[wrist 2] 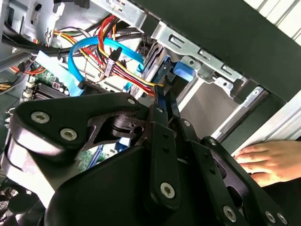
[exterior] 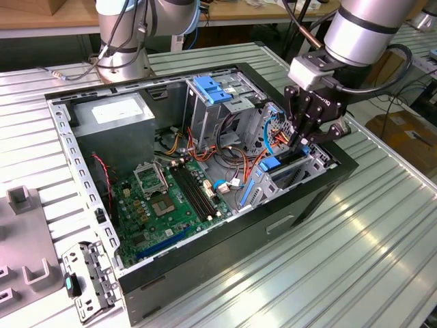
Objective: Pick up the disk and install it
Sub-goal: 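Insert the first disk wire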
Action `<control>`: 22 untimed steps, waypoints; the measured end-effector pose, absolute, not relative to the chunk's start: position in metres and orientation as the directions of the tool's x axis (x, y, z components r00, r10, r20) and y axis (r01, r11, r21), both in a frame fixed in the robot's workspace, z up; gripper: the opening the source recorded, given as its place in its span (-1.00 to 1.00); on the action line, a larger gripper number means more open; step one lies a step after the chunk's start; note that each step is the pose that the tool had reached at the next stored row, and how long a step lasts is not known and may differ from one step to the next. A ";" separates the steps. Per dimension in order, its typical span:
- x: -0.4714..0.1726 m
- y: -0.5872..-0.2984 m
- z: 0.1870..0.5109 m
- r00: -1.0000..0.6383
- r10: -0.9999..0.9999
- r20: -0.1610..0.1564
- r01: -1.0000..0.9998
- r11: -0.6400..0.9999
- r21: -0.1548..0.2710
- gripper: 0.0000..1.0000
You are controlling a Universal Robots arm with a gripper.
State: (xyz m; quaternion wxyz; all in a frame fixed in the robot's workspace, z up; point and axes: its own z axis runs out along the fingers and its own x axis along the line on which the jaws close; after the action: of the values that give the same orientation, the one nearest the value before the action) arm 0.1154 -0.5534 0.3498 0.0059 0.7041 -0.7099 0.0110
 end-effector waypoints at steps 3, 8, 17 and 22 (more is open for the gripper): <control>0.116 -0.553 0.350 -0.008 -1.000 0.024 -1.000 0.008 -0.007 -0.67; 0.116 -0.553 0.350 -0.008 -1.000 0.023 -1.000 0.008 -0.007 -0.67; 0.114 -0.553 0.349 -0.008 -1.000 0.021 -1.000 0.008 -0.007 -0.67; 0.114 -0.553 0.348 -0.008 -1.000 0.020 -1.000 0.008 -0.007 -0.67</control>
State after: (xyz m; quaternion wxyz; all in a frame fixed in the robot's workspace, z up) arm 0.1145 -0.5534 0.3485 0.0047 0.7043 -0.7099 0.0098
